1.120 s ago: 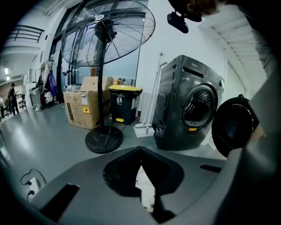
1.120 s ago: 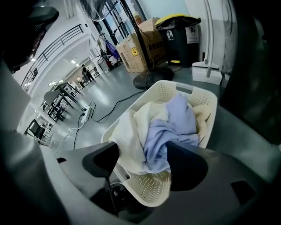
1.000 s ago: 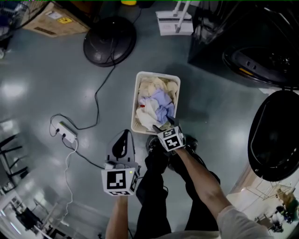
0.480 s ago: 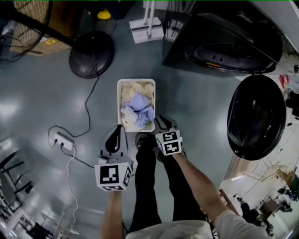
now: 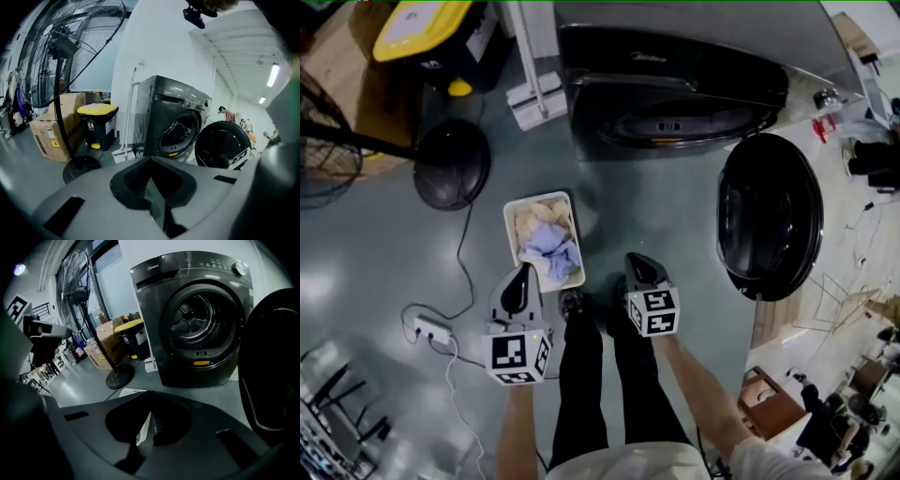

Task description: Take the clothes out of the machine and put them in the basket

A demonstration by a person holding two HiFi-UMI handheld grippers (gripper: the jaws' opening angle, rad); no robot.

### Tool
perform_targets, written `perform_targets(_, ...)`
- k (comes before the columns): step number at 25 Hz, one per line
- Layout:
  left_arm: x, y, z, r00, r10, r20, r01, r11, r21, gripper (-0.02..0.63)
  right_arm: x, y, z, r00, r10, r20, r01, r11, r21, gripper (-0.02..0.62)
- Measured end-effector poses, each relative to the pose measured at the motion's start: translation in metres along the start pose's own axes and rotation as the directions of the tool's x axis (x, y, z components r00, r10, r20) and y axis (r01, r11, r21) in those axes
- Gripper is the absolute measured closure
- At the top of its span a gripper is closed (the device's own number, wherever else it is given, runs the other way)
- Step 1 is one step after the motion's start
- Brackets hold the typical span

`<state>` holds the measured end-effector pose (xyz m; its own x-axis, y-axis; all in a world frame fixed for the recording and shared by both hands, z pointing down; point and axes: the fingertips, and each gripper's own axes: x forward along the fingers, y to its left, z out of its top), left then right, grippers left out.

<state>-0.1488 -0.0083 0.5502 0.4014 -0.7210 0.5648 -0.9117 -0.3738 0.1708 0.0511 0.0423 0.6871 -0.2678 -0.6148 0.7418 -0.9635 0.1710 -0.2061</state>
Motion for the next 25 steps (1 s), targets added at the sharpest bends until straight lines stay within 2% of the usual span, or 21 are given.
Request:
perform_targets(5,0.000,-0.033,0.014,0.999,-0.044,-0.012,0.044,0.998,0.040,0.588,-0.056,-0.039,0.024,0.997,-0.042,0.066,0.039,0.998,0.052,0.571)
perform_targets(10,-0.007,-0.056,0.055,0.998,-0.053,0.031,0.051,0.997,0.057,0.588,-0.115,-0.048,0.065,0.988,-0.034,0.151,0.025,0.998,0.060,0.571)
perform_targets(18,-0.047,-0.093,0.146,0.991,-0.084,0.105,0.078,0.995,0.064,0.588,-0.218,-0.047,0.171,0.952,-0.037,0.302,0.043,0.999,-0.014,0.571)
perform_targets(25,-0.094,-0.122,0.235,0.976,-0.128,0.178,0.105,0.986,0.132,0.588,-0.303,-0.031,0.267,0.909,-0.030,0.416,0.066,0.995,-0.070,0.571)
